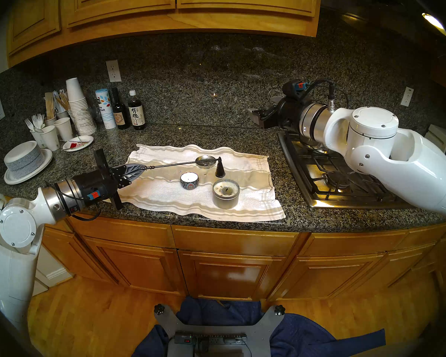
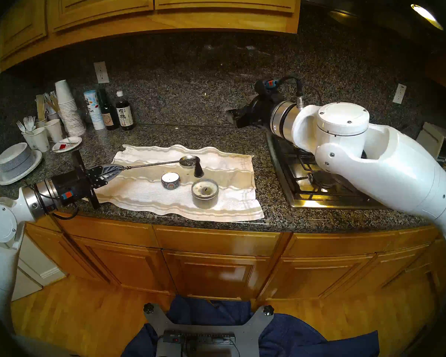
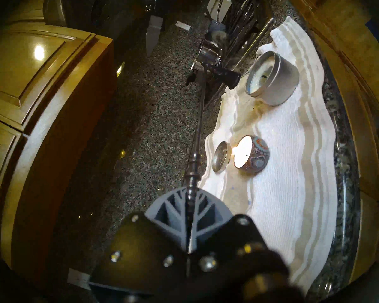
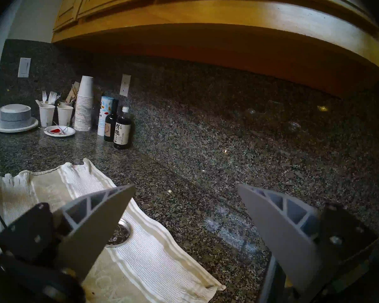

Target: Put out candle flame

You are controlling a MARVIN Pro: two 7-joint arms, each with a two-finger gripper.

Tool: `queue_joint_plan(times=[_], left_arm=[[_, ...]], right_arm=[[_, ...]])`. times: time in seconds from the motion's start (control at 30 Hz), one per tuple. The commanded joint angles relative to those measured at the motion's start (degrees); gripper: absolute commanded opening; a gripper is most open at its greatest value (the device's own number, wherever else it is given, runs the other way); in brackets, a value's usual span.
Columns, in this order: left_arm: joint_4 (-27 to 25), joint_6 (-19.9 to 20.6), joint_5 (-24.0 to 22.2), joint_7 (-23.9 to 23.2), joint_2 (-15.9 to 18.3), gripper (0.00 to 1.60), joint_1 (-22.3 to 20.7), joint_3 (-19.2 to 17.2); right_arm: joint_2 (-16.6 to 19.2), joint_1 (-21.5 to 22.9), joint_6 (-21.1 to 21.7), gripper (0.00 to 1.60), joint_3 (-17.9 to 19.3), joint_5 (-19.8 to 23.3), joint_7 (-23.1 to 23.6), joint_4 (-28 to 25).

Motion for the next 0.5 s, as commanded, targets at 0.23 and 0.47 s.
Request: queue_joint_plan(times=[0.23, 0.47], left_arm=[[0.6, -0.5, 0.1, 1.2, -1.5, 0.0, 0.6, -5.6], [2.3, -0.5, 1.4, 1.5, -1.7, 0.0, -0.3, -5.8]], right_arm=[[-0.9, 1.7, -0.9, 1.6, 1.5, -0.4, 0.2, 0.1], [-1.1, 1.8, -0.8, 1.6, 1.6, -0.5, 0.1, -0.1]])
